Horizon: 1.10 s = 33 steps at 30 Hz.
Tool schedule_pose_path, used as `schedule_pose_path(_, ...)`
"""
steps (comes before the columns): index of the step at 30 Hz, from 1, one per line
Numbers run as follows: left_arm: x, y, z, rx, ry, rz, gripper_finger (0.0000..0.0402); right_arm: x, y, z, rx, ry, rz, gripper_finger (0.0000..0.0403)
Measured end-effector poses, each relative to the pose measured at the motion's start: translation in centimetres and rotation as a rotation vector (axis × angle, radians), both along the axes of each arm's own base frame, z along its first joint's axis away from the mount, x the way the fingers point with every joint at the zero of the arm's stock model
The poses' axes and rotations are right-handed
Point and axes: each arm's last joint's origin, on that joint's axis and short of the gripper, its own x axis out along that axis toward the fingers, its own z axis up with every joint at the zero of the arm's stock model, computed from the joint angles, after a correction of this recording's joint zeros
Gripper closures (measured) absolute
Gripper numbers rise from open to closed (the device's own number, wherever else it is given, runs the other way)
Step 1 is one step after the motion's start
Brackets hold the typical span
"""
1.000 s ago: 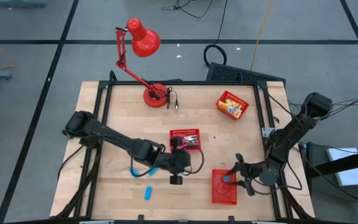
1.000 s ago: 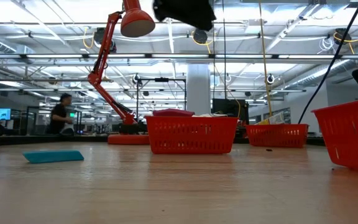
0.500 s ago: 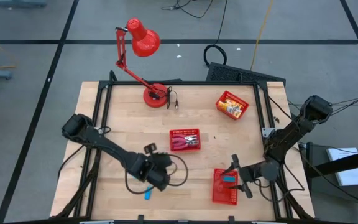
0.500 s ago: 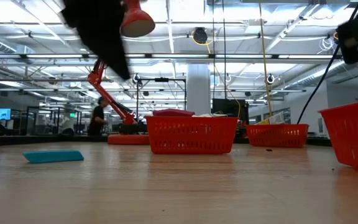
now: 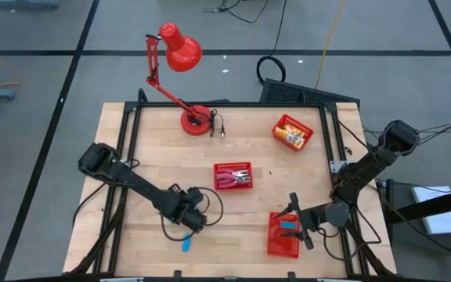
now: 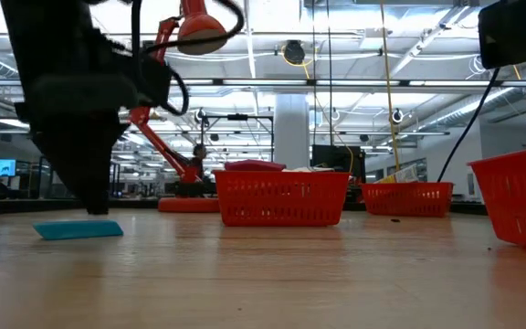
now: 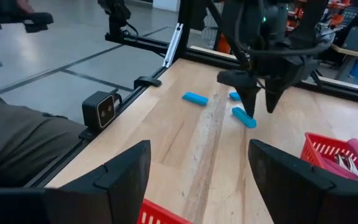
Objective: Pick & Place School Supplies
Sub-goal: Put the blue eraser into the bottom red bin
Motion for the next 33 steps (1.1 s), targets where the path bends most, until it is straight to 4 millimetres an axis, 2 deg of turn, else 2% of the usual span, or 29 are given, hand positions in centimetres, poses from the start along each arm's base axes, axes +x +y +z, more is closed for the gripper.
schedule_pose_path(4, -0.2, 0.4, -0.9, -0.015, -0.015, 0.025, 0.0145, -0.1, 0.1, 0.0, -0.007, -0.001, 0.008, 0.0144)
schedule_pose_path(9, 0.3, 0.7, -1.1, -0.074, -0.047, -0.013, 0.0144, -0.1, 0.1, 0.0, 0.000, 0.004, 0.007, 0.0144)
schedule_pose_path(25, 1.7, -0.5, 0.6, -0.204, -0.054, -0.022, 0.0144, -0.3, 0.2, -0.4, 0.010, 0.041, 0.006, 0.0149)
schedule_pose_path(33, 1.7, -0.6, -1.1, -0.232, -0.037, 0.008, 0.0144, -0.3, 0.2, -0.4, 0.013, 0.046, 0.005, 0.0149)
